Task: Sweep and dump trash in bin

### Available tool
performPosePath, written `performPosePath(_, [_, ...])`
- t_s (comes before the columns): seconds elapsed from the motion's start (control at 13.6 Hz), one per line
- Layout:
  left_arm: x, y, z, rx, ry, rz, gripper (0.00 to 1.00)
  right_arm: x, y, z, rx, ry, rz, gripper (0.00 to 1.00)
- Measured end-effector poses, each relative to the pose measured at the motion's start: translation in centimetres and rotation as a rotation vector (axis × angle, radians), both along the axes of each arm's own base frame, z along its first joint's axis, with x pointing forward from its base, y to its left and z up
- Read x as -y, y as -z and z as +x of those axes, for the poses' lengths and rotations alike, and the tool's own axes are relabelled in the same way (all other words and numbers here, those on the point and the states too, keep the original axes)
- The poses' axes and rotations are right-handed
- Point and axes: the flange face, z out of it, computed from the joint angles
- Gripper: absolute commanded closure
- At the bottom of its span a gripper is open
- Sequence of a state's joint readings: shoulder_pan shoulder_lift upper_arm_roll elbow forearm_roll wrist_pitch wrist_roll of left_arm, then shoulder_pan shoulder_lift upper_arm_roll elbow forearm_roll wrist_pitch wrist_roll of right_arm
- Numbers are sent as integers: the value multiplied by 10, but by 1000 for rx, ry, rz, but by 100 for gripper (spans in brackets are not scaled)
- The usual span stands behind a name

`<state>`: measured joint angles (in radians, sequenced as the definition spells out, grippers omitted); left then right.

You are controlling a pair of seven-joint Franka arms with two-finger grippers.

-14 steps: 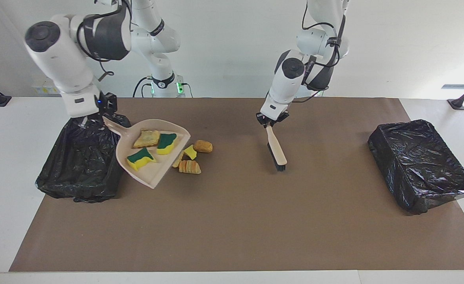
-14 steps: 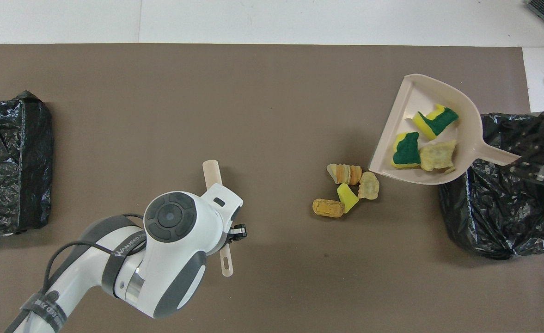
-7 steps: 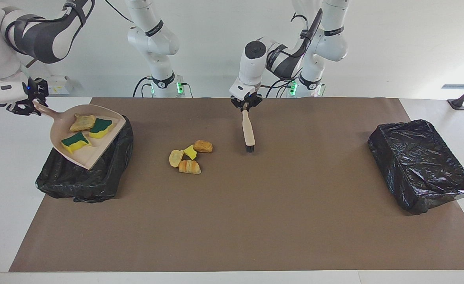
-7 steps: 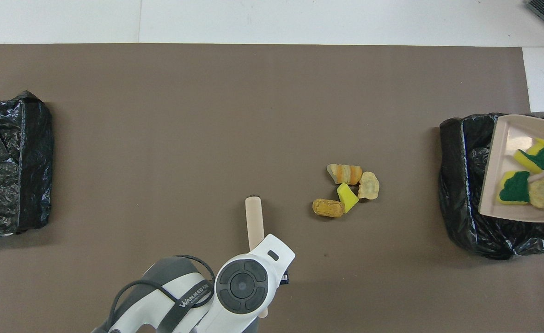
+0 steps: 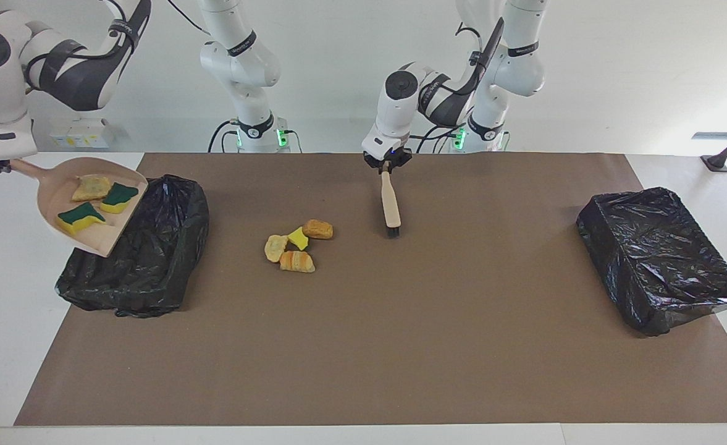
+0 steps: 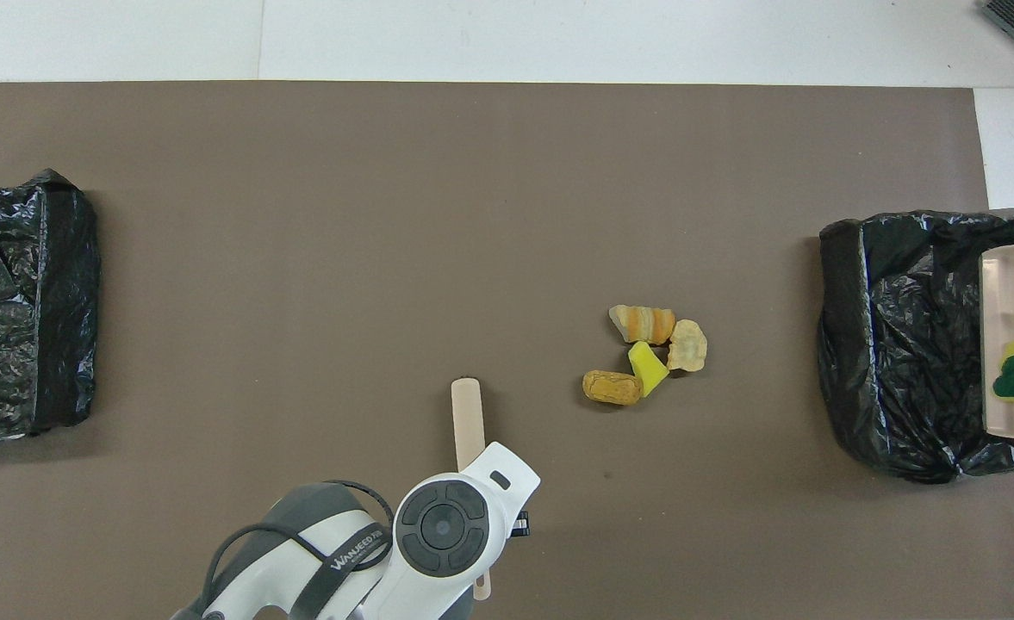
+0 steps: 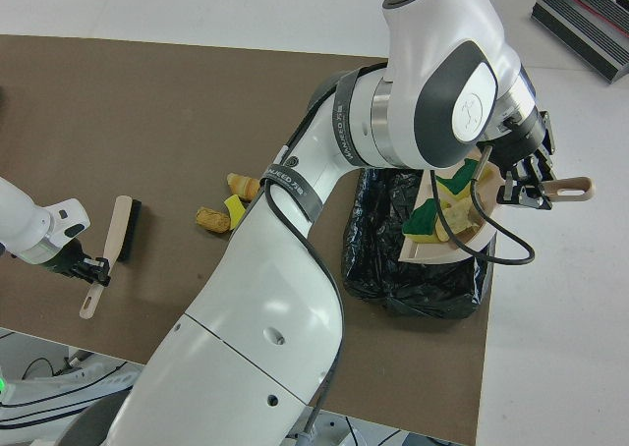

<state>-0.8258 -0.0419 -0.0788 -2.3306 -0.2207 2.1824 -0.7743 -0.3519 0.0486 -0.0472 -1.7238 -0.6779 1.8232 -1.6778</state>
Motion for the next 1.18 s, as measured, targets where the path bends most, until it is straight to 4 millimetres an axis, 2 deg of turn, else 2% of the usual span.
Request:
performPosePath(0.29, [-2,-3,6,10,-4,-13,0,-3,19,-11,-36,-75,-87,100])
performPosePath(0.37, [-4,-9,14,12,-15,-19,0,-5,20,-11,-40,-80,-98,100])
performPosePath(0.51, [-15,-29,41,11,-33,-32,0,-7,20,-10,-41,-87,-104,100])
performPosePath(0.74, [-60,-63,102,30,-29,-74,0,-10,18,-8,-50,-102,-130,100])
performPosePath(1.03, [-139,-81,175,88,11,-87,0,-15,13,-4,-83,-144,-210,100])
performPosePath(1.18, [-169,-93,203,104,29,-73,0,-33,11,5,-92,-185,-258,100])
